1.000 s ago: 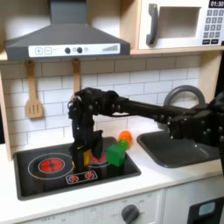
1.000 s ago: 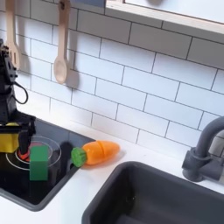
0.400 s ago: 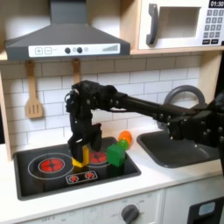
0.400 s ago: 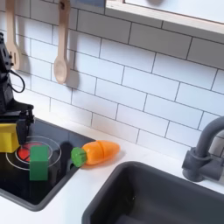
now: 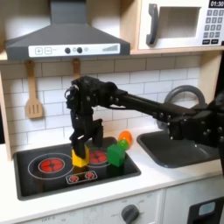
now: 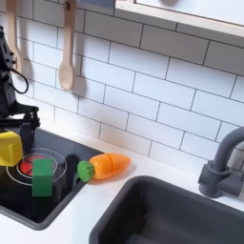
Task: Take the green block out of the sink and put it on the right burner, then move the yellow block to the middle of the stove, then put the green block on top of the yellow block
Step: 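Move the yellow block to the middle of the stove, then put the green block on top of the yellow block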
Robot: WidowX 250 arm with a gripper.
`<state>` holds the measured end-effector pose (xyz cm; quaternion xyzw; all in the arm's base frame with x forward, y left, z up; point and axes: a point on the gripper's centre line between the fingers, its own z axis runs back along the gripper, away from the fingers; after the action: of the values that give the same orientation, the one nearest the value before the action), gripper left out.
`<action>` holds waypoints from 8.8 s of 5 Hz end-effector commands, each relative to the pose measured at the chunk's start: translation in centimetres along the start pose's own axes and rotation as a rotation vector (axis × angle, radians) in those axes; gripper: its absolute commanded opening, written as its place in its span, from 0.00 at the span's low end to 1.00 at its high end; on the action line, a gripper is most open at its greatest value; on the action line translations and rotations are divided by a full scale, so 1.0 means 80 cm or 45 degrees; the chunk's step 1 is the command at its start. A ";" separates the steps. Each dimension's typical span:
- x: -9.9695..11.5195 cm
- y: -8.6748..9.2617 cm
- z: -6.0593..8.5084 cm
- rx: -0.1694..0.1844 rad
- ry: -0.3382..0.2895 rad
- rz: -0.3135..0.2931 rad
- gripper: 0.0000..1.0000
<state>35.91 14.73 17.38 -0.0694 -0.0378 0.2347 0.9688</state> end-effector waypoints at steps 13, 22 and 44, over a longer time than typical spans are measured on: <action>-0.081 -0.057 0.012 0.026 -0.085 0.059 1.00; -0.062 -0.075 -0.024 0.133 -0.185 0.175 1.00; 0.015 -0.043 0.040 0.005 -0.174 0.330 0.00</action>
<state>38.27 12.45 20.43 -0.0557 -0.0856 0.3611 0.9269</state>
